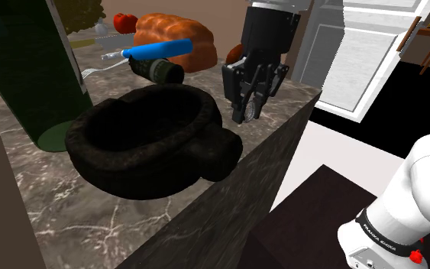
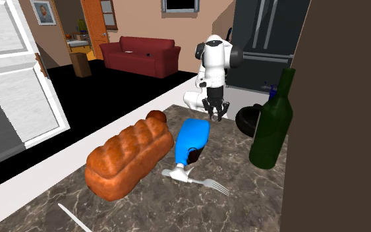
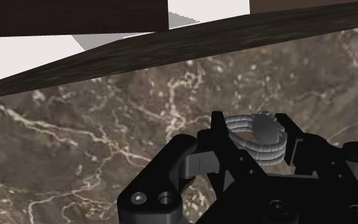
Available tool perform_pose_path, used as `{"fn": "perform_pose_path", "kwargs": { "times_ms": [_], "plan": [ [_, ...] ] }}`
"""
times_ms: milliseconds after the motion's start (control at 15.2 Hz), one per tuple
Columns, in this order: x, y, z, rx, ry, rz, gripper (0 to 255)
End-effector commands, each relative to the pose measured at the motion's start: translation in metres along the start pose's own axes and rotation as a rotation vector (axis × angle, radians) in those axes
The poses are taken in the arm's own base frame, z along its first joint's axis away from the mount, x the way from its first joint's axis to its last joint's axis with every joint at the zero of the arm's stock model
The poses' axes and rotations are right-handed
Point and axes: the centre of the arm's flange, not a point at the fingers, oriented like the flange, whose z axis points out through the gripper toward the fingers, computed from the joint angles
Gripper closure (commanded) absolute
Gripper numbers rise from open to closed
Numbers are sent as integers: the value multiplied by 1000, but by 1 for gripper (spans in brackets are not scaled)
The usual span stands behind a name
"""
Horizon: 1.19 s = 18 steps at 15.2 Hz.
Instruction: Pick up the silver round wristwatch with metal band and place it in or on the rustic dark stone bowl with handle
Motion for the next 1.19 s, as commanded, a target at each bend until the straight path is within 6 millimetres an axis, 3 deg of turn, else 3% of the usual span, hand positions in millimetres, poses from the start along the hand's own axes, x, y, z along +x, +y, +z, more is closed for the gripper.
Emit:
{"fn": "perform_pose_path", "kwargs": {
  "times_ms": [0,396,1122],
  "plan": [
    [0,0,0,0,-1,0,255],
    [0,0,1,0,-1,0,255],
    [-1,-7,-57,0,-1,0,255]
  ]
}}
